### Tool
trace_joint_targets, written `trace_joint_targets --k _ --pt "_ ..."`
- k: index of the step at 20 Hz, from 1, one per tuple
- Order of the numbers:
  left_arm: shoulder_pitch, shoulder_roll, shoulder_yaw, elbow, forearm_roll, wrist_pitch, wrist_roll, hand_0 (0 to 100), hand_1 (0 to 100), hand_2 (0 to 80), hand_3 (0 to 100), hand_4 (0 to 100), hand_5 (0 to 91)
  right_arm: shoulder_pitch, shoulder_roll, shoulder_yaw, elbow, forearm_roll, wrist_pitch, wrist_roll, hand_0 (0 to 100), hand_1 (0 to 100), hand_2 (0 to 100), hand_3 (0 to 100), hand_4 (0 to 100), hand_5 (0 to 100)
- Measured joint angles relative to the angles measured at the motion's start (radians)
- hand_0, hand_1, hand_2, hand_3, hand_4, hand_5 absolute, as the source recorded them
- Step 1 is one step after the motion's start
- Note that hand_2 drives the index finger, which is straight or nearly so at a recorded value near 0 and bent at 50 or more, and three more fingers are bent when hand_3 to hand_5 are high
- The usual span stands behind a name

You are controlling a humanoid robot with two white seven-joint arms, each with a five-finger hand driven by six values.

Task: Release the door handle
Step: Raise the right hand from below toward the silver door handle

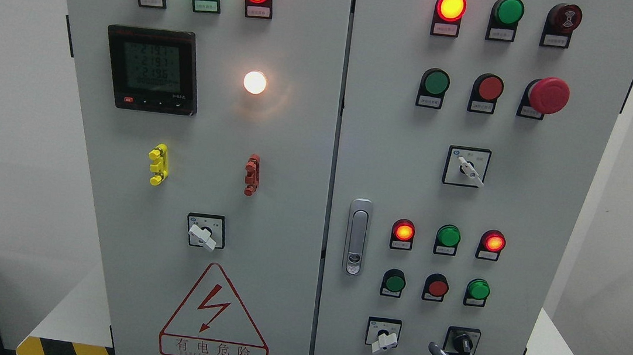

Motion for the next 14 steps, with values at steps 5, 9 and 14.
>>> trace_joint_targets --k 5,9,14 --pt "0.000 0.000 0.000 0.000 0.000 0.000 0.000 0 0 4.4 11 0 0.0 0.001 -0.001 0.000 0.000 0.000 0.000 0.000 41 4 0 0 0 0" --pt "0.000 0.000 0.000 0.000 0.000 0.000 0.000 0 0 4.4 11 1 0.0 0.000 -0.001 -0.001 0.000 0.000 0.005 0.002 39 7 0 0 0 0" --pt "0.000 0.000 0.000 0.000 0.000 -0.002 0.000 0 0 4.5 11 1 0.0 -0.011 -0.001 -0.015 0.000 0.004 0.008 0.001 37 14 0 0 0 0"
